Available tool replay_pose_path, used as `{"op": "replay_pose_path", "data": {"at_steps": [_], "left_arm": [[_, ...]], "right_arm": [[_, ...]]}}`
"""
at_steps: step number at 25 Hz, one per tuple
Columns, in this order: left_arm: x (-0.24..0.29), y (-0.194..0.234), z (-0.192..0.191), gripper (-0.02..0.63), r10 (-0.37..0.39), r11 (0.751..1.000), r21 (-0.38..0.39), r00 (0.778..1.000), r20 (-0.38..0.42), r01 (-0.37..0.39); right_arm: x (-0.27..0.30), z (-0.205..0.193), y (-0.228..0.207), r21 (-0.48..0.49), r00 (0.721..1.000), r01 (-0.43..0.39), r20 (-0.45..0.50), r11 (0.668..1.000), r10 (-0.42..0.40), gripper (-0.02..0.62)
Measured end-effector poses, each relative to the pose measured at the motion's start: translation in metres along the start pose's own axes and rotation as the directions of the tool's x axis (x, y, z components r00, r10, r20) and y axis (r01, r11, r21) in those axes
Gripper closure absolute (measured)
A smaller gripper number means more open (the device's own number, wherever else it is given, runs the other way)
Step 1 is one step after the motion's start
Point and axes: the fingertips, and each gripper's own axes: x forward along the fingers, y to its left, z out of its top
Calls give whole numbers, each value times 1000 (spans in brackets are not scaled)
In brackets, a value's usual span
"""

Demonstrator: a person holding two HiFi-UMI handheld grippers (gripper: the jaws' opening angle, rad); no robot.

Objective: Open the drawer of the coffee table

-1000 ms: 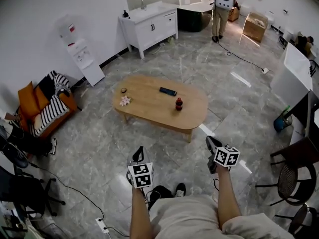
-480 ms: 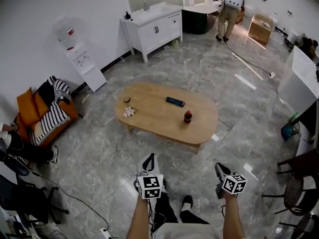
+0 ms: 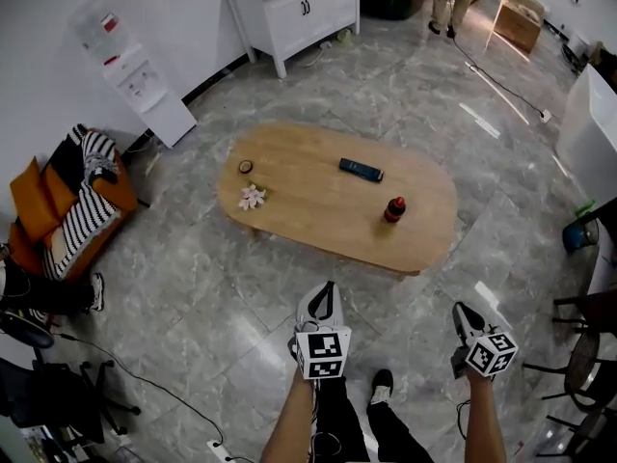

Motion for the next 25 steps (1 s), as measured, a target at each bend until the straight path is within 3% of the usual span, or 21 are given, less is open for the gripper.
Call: {"op": "replay_pose_path", "data": {"at_steps": [6,13,18,23,25], "left_arm": [[73,24,-33,594,-102,988,-115,995,12,103],[129,31,-85,594,-130,987,-99,990,-56,124],[149,36,-105,594,-108,991,-89,993,-51,104],[149,47,-126,594,31,997,-74,1000,3,-31],[154,42,-136,594,32,999,-44,999,30,-31]], "right_arm": [[68,-15,11,59,997,62,45,996,-65,580],[126,-37,7,157,991,38,122,987,-58,580],[144,-57,-14,133,985,104,121,986,-120,580],[154,-92,-37,164,976,123,161,979,-150,580],[157,-103,-48,157,968,128,197,979,-158,580]]}}
